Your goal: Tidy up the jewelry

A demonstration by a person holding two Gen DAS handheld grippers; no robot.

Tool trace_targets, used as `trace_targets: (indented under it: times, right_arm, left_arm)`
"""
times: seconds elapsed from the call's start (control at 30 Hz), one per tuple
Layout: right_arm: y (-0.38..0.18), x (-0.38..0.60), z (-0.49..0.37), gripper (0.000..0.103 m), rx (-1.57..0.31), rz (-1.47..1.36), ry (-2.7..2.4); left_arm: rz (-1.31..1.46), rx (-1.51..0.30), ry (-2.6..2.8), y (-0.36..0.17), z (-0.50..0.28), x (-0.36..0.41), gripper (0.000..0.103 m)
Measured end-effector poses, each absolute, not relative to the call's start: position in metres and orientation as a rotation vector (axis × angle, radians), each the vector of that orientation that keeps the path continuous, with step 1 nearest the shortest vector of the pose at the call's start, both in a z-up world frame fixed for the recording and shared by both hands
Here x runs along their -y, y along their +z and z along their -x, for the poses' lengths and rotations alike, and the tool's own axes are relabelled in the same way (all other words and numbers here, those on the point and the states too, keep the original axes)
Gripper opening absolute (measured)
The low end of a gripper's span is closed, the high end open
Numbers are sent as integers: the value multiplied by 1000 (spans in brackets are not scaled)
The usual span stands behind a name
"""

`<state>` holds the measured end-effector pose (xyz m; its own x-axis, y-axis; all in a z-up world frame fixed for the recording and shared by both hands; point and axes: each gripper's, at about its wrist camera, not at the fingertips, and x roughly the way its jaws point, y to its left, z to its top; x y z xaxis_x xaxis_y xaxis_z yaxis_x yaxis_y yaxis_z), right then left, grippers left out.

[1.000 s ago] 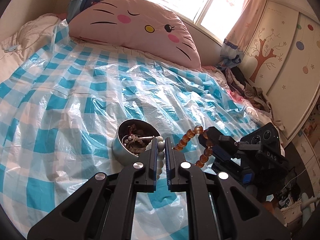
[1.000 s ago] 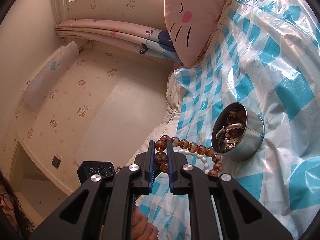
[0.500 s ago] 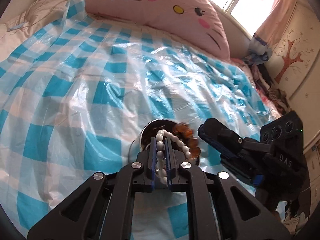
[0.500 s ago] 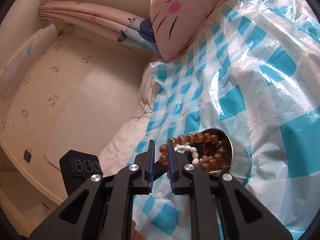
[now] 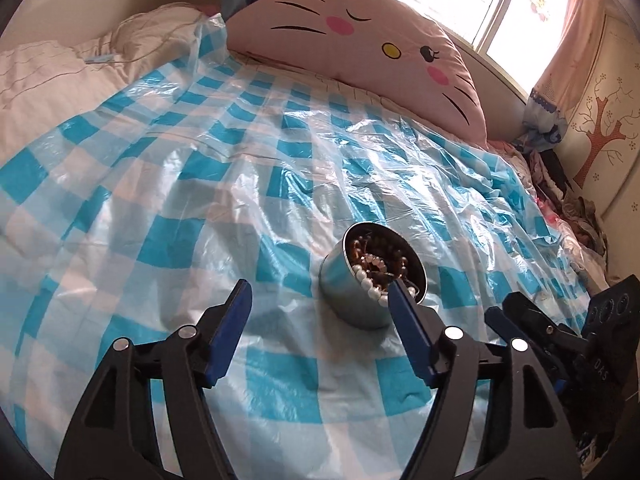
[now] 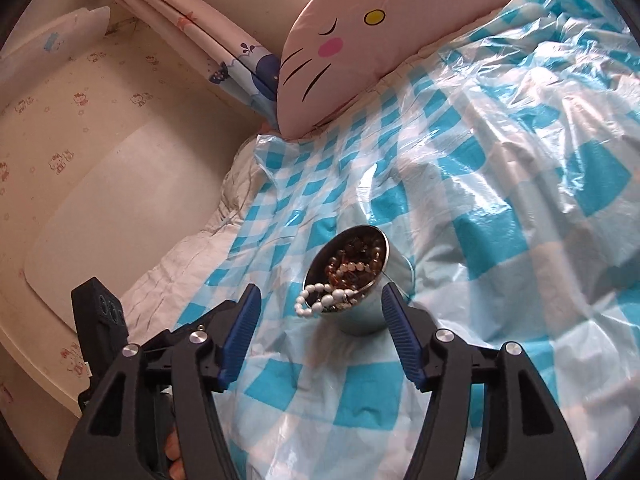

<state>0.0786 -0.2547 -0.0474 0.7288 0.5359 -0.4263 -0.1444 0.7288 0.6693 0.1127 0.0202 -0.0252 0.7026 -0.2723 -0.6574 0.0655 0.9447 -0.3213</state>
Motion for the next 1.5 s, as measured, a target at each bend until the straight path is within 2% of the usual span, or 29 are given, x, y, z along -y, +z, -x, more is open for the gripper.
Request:
trace_targets:
  times: [0.1,0.23,0.3,0.43,0.7,1.5]
  right_arm:
    - [-35,254,-51,77,-649,-570,333]
    - [-18,242,-11,86,-656,-378,221]
    - [-19,234,6,92,-666,-292,184]
    - [-18,228,37,95,-656,-233,117]
    - [-14,224,64,96,-609,-181,17]
    - [-10,226,71,96,-562,-157,-59]
  left_arm:
    - [258,-764,-166,-19,-83,-27,77]
    - [221,-748,-148,-5,-43,-28,91]
    - [182,-750,-137,0,-25,-23,95]
    - [116,-777,-136,-4,5,-11,95]
    - [0,-685,-73,3,44,5,95]
    - [-6,-718,-65,0,37,5,95]
